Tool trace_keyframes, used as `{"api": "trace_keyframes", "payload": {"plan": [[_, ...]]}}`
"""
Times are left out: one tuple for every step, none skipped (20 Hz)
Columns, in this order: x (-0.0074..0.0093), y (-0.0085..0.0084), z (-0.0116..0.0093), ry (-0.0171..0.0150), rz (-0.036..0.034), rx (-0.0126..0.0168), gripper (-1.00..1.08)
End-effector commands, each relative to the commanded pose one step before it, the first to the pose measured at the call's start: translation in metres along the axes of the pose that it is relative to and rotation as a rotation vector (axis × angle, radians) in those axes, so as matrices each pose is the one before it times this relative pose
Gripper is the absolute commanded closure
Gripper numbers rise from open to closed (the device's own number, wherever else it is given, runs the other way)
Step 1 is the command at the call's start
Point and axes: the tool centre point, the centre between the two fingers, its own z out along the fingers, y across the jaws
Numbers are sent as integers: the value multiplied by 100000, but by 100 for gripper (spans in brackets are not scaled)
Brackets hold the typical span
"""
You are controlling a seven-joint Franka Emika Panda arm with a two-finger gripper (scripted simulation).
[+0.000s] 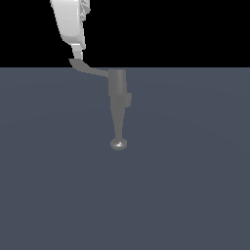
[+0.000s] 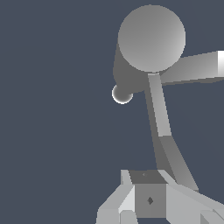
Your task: Turn on the faucet by rotating a designated handle.
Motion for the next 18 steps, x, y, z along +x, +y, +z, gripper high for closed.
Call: {"api": "trace_keyframes", "payload": {"plan": [[96, 996, 147, 52, 136, -613, 108], [8, 310, 1, 0, 0, 0, 108], [8, 311, 1, 0, 0, 0, 108], [8, 312, 1, 0, 0, 0, 108], [8, 314, 1, 0, 0, 0, 108], [9, 315, 1, 0, 0, 0, 108], [9, 316, 1, 0, 0, 0, 108], [9, 317, 1, 0, 0, 0, 108], [9, 318, 0, 0, 0, 0, 108], [9, 320, 0, 0, 0, 0, 108], [9, 321, 0, 0, 0, 0, 108], [30, 325, -7, 10, 46, 13, 108], [9, 323, -1, 0, 0, 0, 108], [9, 324, -1, 0, 0, 0, 108], [9, 325, -2, 0, 0, 0, 108], [0, 0, 0, 0, 0, 0, 108], [-54, -538, -210, -1, -94, 760, 108], [295, 305, 17, -3, 5, -48, 108]]}}
